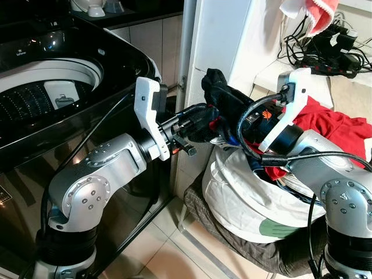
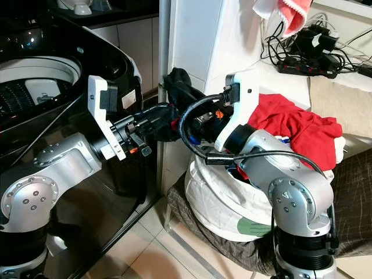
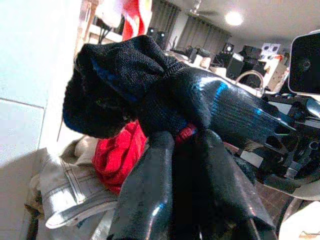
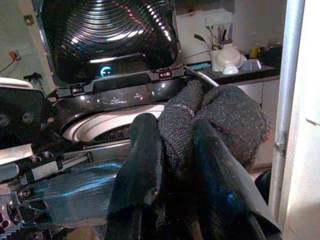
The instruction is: Clothes washing
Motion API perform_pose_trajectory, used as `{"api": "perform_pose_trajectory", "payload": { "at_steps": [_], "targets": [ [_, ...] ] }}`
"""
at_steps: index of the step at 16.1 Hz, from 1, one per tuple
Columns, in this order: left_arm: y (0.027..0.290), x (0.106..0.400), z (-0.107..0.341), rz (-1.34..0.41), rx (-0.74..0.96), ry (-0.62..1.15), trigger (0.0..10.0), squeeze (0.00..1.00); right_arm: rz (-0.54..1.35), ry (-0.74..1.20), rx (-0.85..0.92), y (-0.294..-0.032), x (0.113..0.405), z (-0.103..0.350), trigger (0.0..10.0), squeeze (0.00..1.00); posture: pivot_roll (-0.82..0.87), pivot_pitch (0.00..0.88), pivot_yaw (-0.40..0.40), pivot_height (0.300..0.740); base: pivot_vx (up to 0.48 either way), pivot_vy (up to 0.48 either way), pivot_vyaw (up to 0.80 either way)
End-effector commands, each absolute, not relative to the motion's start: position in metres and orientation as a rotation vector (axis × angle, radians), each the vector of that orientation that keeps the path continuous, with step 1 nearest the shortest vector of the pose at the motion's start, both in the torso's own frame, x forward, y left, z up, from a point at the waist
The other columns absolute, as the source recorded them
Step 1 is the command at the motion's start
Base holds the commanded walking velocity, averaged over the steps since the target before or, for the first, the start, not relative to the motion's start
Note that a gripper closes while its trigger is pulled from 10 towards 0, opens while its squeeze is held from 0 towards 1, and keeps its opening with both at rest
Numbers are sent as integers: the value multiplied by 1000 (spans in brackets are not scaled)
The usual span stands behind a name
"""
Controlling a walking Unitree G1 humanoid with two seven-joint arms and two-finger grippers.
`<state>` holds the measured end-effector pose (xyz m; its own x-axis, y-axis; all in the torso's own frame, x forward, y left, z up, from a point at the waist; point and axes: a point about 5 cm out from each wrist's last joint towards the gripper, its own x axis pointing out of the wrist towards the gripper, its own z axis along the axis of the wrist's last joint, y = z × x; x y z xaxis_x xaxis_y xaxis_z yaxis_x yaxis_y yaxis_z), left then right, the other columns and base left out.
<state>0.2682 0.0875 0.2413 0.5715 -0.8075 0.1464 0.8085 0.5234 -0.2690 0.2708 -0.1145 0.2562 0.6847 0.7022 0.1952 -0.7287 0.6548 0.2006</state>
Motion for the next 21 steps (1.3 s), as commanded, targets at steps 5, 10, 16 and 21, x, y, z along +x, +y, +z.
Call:
{"api": "perform_pose_trajectory", "payload": {
  "at_steps": [5,10,16,21],
  "targets": [
    [94,279,248,-897,-369,-63,0,0,860,-122,302,-111,268,263,10000,1000,-48,0,-45,740,0,0,0],
    [127,304,257,-620,-348,-158,0,0,793,-95,164,-128,266,256,10000,0,-48,0,-39,740,0,0,0],
    [143,316,237,-376,-20,-136,10000,0,430,-42,-98,-147,279,230,10000,0,-60,0,-20,740,0,0,0],
    [132,308,208,-334,67,-131,10000,0,314,-7,-128,-138,267,198,10000,0,-79,0,10,740,0,0,0]
  ]
}}
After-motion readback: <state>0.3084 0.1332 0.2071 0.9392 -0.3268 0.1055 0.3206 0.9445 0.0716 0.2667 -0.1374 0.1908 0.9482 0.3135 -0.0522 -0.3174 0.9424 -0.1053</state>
